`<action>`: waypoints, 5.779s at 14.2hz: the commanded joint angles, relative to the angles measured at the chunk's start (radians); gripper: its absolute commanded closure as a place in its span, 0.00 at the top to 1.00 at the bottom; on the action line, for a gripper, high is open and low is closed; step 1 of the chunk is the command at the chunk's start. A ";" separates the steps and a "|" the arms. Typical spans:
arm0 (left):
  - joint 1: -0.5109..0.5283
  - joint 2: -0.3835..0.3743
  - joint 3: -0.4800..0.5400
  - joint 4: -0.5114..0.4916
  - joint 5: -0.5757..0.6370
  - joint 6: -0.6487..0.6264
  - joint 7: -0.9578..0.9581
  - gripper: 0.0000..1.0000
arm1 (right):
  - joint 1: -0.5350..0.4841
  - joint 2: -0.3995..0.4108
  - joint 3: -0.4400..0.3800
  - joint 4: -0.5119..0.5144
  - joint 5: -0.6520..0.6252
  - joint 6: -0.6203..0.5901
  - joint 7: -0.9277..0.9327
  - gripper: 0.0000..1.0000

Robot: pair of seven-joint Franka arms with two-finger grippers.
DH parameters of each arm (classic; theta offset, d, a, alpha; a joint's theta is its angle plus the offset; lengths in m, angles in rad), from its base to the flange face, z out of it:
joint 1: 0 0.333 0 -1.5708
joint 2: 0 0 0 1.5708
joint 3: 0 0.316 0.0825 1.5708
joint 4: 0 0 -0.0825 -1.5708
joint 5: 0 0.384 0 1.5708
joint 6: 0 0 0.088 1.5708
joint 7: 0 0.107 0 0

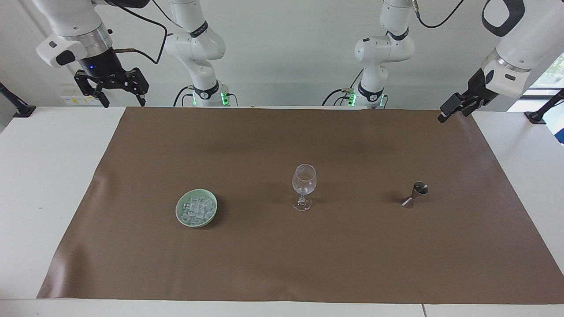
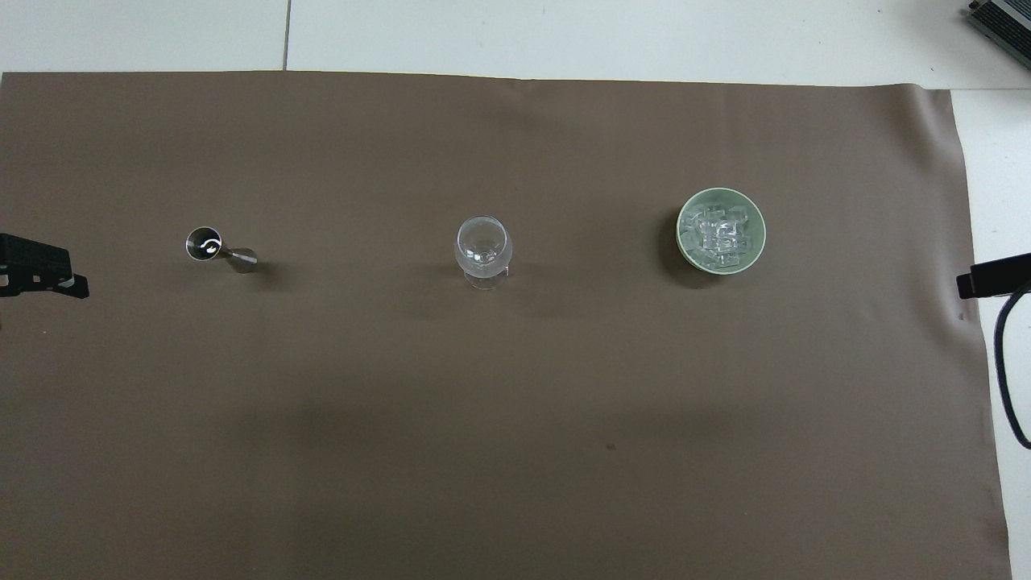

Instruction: Pour wine and add ice with both arms

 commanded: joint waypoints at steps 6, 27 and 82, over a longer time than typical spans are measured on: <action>0.018 0.087 0.117 -0.035 -0.192 0.059 -0.291 1.00 | 0.000 -0.012 0.000 -0.006 0.001 0.004 0.012 1.00; 0.082 0.231 0.306 -0.282 -0.669 0.248 -0.578 1.00 | 0.000 -0.012 0.000 -0.006 0.001 0.004 0.012 1.00; 0.050 0.400 0.119 -0.525 -1.527 0.485 -0.335 1.00 | 0.000 -0.012 0.001 -0.006 0.003 0.004 0.012 1.00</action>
